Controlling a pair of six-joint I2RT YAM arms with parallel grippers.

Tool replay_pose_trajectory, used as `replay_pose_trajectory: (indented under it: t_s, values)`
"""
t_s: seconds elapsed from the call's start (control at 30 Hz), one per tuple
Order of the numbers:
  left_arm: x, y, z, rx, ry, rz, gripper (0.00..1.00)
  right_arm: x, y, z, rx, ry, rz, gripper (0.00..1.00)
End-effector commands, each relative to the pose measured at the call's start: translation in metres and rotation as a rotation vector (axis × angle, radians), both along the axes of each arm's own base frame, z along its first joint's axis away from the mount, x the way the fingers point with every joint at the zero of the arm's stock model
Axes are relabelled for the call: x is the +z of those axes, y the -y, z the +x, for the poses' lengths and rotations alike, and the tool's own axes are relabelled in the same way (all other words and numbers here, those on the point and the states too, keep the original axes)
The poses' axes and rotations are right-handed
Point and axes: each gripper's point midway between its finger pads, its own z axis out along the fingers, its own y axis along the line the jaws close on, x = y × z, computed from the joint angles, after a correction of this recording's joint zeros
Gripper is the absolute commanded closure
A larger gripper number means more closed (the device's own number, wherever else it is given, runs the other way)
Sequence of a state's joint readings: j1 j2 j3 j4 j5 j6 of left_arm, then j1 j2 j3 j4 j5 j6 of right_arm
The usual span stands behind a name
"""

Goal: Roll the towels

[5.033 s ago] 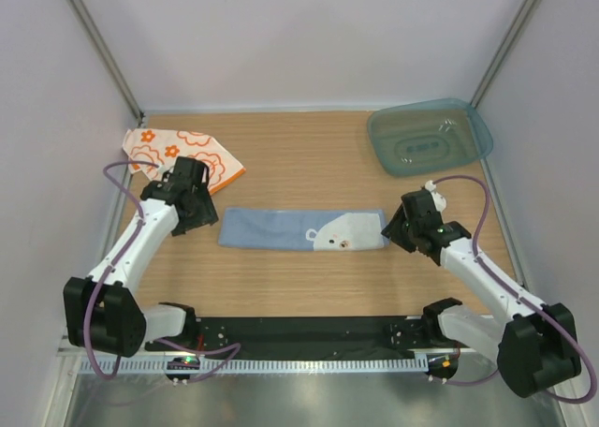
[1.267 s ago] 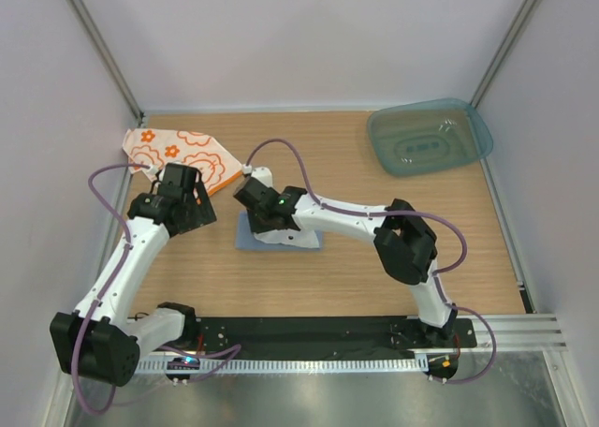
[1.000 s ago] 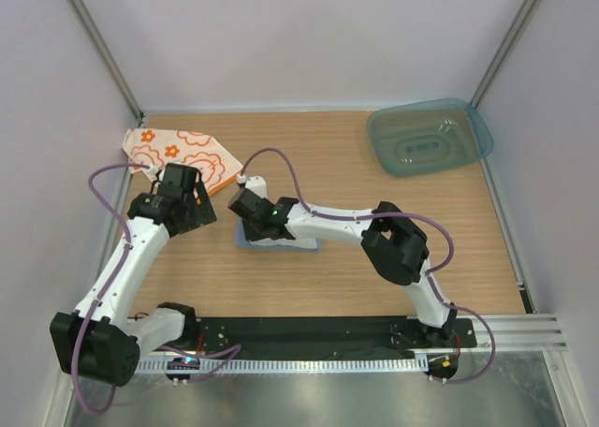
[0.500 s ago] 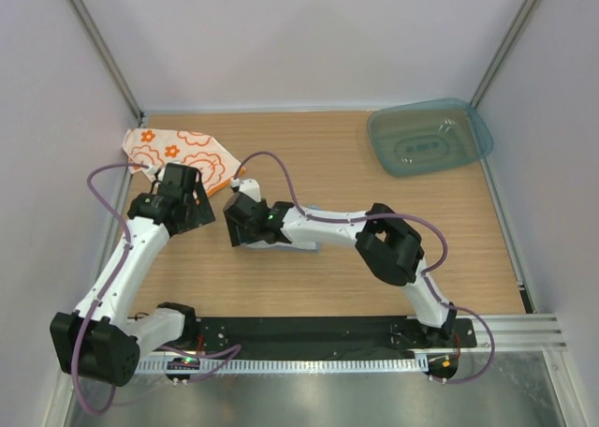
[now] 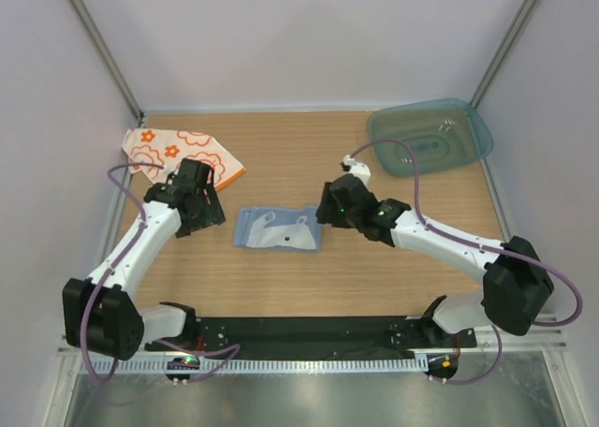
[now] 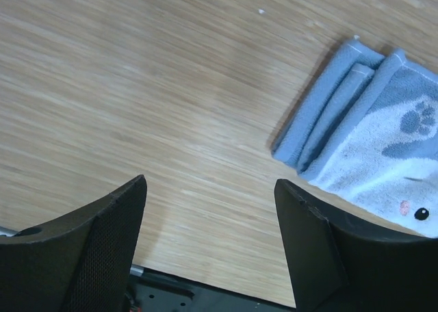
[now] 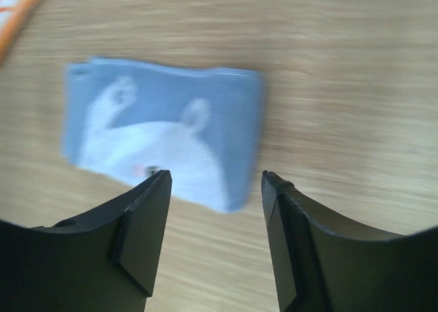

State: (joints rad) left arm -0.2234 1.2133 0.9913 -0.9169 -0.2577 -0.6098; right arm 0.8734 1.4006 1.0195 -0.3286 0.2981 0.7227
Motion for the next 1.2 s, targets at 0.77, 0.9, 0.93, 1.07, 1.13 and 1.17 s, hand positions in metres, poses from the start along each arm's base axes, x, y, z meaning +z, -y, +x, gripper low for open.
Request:
replay_pose_trajectory:
  t_s: [0.77,0.9,0.93,1.07,1.13,1.17]
  values:
    - [-0.055,0.103,0.08,-0.115,-0.051,-0.126,0.3,-0.134,0.013,-0.021,0.045,-0.375,0.137,0.55]
    - [-0.067,0.113,0.085,-0.134,-0.067,-0.125,0.35,-0.145,0.018,-0.028,0.044,-0.4,0.116,0.61]
    - [-0.068,0.117,0.086,-0.141,-0.067,-0.127,0.37,-0.148,0.019,-0.029,0.043,-0.406,0.111,0.63]
    - [-0.078,0.119,0.084,-0.147,-0.086,-0.116,0.46,-0.16,0.025,-0.036,0.037,-0.435,0.087,0.73]
    - [-0.081,0.119,0.085,-0.146,-0.088,-0.113,0.5,-0.161,0.023,-0.033,0.038,-0.42,0.095,0.77]
    - [-0.082,0.119,0.085,-0.146,-0.091,-0.112,0.55,-0.165,0.025,-0.035,0.038,-0.428,0.088,0.81]
